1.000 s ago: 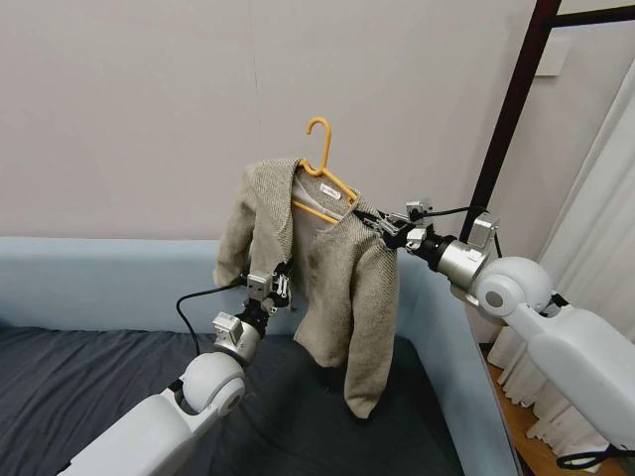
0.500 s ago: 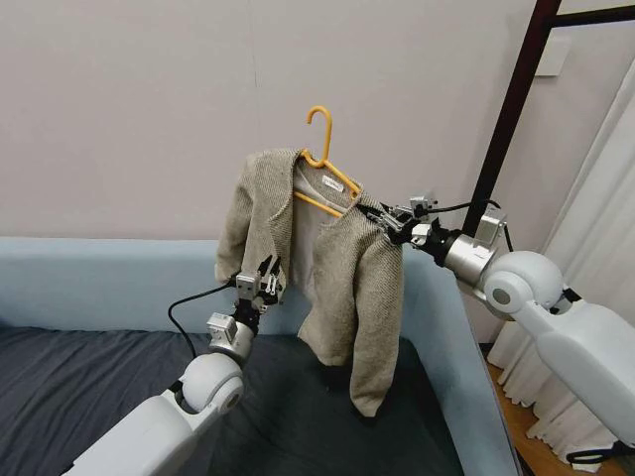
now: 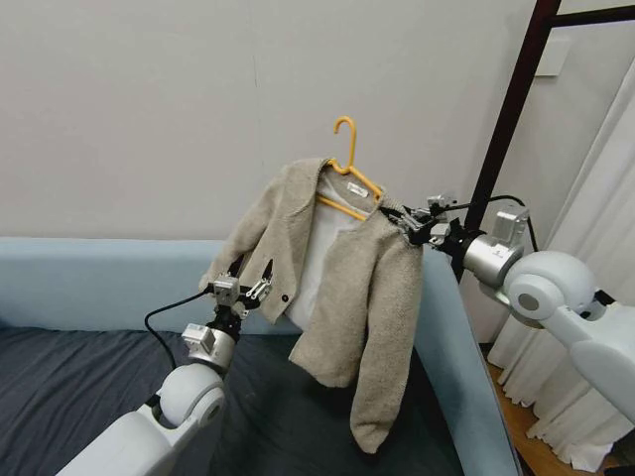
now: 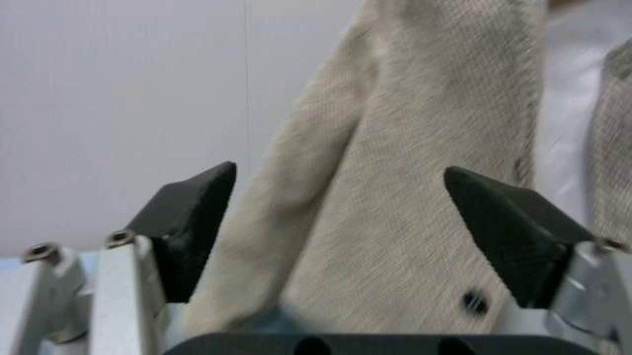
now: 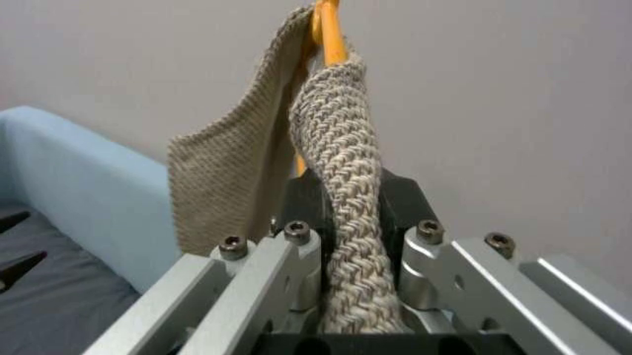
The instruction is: Pick up the clothes from the sofa and hang them on the clothes hanger.
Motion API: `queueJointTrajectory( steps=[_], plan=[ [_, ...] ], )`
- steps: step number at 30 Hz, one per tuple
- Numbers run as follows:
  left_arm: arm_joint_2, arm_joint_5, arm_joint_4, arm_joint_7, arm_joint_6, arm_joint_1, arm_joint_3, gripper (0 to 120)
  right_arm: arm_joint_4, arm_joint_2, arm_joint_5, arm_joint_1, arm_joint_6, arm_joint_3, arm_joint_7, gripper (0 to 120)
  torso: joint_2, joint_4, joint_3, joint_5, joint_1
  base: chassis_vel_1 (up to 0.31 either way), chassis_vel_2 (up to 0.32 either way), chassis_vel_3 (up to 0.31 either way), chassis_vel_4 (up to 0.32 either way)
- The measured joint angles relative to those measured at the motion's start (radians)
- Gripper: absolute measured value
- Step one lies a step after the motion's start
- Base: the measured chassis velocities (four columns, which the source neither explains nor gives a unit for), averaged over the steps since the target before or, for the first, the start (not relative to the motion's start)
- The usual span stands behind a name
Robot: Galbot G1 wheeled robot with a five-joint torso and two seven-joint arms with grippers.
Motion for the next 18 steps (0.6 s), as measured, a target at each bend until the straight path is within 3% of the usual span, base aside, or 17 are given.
queueJointTrajectory(
  steps=[3, 9, 18],
  plan=[
    [-0.001, 0.026, -0.008, 0.001, -0.016, 0.059, -0.036, 98, 0.075, -0.067, 0.053, -0.010, -0.056, 0.033, 0.057, 9, 0.000, -0.0001, 0.000, -0.0001, 0.000, 0.000, 0.000, 0.000, 0.000],
    [-0.001, 0.040, -0.014, 0.000, -0.041, 0.095, -0.055, 100, 0.195, -0.152, 0.175, 0.005, -0.150, 0.076, 0.295, 9, 0.000, -0.0003, 0.000, 0.0000, 0.000, 0.000, 0.000, 0.000, 0.000],
    [-0.007, 0.044, -0.031, -0.002, -0.053, 0.120, -0.077, 100, 0.173, -0.166, 0.200, 0.032, -0.168, 0.133, 0.460, 9, 0.000, -0.0001, 0.000, 0.0000, 0.000, 0.000, 0.000, 0.000, 0.000]
  ],
)
